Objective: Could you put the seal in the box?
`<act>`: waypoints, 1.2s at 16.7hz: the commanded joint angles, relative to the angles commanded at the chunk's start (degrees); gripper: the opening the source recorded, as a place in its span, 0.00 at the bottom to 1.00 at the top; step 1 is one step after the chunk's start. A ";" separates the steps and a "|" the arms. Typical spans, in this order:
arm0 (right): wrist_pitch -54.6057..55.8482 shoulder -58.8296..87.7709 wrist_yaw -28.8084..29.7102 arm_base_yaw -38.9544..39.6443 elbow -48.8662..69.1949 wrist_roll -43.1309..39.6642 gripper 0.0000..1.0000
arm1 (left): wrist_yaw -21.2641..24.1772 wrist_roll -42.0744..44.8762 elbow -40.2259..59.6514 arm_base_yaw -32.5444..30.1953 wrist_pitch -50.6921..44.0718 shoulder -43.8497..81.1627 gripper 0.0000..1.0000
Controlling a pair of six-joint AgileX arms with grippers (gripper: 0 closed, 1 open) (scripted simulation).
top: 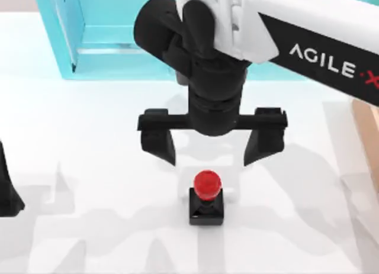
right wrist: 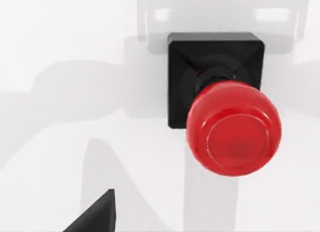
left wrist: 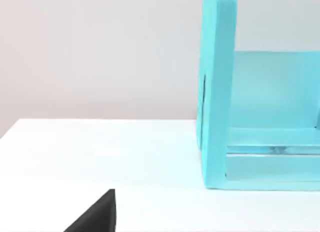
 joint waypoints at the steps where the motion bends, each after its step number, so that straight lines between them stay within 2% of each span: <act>1: 0.73 0.11 0.00 0.06 -0.73 -0.03 1.00 | 0.00 0.00 0.00 0.00 0.00 0.00 1.00; 9: 19.57 2.16 0.03 0.37 -17.29 0.22 1.00 | 0.00 0.00 0.00 0.00 0.00 0.00 1.00; 14: 21.25 2.42 0.03 0.41 -18.90 0.27 1.00 | 0.00 0.00 0.00 0.00 0.00 0.00 1.00; 20: 21.25 2.42 0.03 0.41 -18.90 0.27 0.55 | 0.00 0.00 0.00 0.00 0.00 0.00 1.00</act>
